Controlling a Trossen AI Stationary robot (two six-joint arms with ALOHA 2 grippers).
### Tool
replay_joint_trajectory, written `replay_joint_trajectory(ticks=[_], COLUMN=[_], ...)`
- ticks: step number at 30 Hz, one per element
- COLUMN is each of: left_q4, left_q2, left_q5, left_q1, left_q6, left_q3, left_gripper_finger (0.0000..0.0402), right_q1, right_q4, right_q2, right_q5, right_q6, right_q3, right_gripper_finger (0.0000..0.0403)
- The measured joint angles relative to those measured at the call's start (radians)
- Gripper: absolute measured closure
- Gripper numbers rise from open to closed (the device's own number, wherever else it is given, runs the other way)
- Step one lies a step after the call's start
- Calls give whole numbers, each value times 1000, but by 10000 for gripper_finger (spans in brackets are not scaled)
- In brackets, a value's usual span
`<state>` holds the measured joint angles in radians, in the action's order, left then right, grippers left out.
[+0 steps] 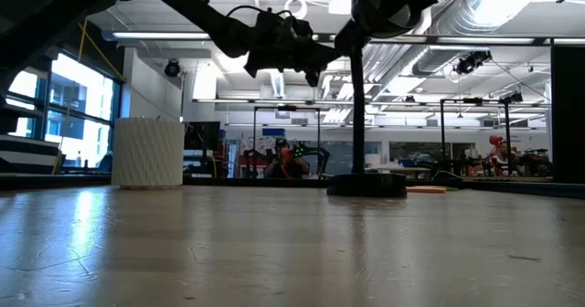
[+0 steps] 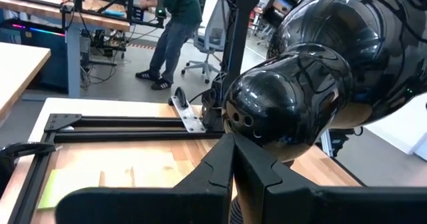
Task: Screw lightbulb
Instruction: Insert the light bulb into the desk lamp
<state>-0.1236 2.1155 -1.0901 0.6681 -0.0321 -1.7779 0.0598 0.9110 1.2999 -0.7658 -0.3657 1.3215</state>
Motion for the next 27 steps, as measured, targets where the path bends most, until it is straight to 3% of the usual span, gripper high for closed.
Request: replay_joint_trajectory(ticks=[8, 12, 17, 22, 27], left_q4=[64, 208, 438, 663, 816], left_q2=[-38, -94, -219, -348, -443], left_q5=[0, 77, 194, 326, 447], left_q1=[25, 26, -8, -115, -323], left_q6=[8, 178, 481, 670, 818], left_q3=[0, 1, 1, 0, 47], left_gripper_finger=[398, 399, 399, 399, 399], right_q1=[55, 126, 269, 438, 603], right_q4=[38, 85, 83, 38, -99], right_q2=[-39, -67, -93, -77, -40], right_q5=[30, 87, 80, 89, 63], right_q6=[-2, -63, -155, -118, 16], right_q3=[43, 45, 39, 39, 38], right_gripper_finger=[160, 161, 161, 162, 162])
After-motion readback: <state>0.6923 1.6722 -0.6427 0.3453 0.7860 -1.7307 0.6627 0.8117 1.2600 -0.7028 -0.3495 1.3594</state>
